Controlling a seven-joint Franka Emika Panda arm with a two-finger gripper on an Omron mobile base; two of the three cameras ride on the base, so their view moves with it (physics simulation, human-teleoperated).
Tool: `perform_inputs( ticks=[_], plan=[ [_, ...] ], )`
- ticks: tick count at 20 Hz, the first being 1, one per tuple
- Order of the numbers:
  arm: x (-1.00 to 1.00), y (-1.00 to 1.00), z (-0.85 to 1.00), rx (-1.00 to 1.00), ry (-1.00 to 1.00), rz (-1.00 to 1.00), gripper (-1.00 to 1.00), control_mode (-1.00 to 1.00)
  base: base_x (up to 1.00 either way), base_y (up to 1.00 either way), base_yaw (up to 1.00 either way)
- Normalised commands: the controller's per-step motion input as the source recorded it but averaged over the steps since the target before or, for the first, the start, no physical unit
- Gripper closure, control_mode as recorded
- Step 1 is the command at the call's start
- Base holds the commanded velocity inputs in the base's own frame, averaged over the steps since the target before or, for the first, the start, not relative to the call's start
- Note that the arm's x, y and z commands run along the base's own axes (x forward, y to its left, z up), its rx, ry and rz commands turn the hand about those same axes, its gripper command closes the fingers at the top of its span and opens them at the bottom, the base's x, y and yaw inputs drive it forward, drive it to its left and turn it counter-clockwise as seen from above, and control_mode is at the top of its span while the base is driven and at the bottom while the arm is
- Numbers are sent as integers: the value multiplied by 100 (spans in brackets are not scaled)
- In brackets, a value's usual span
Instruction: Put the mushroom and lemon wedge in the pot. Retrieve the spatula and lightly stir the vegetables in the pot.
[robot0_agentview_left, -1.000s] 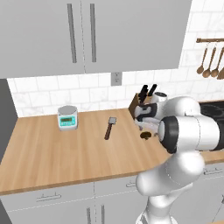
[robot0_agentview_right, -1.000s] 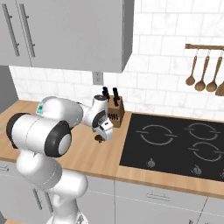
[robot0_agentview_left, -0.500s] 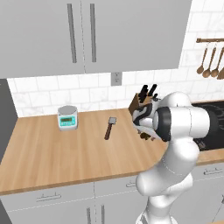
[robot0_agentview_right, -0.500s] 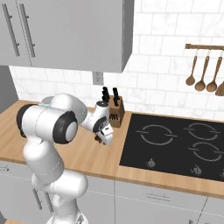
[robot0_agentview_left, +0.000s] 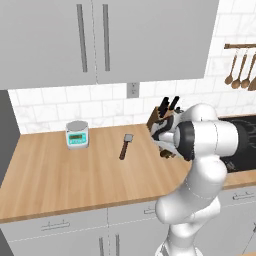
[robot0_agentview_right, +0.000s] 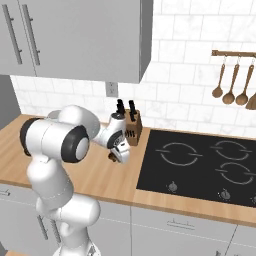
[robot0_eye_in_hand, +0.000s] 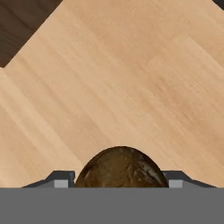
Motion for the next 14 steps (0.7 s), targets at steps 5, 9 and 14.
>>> perform_inputs(
  ticks=[5, 9, 14],
  plan=[
    [-88, 42, 81, -6, -30, 9, 100, -100, 0, 0, 0],
    [-95, 35, 100, -3, -29, 20, 100, -100, 0, 0, 0],
    [-92, 28, 100, -6, -12, 31, 100, -100, 0, 0, 0]
  ],
)
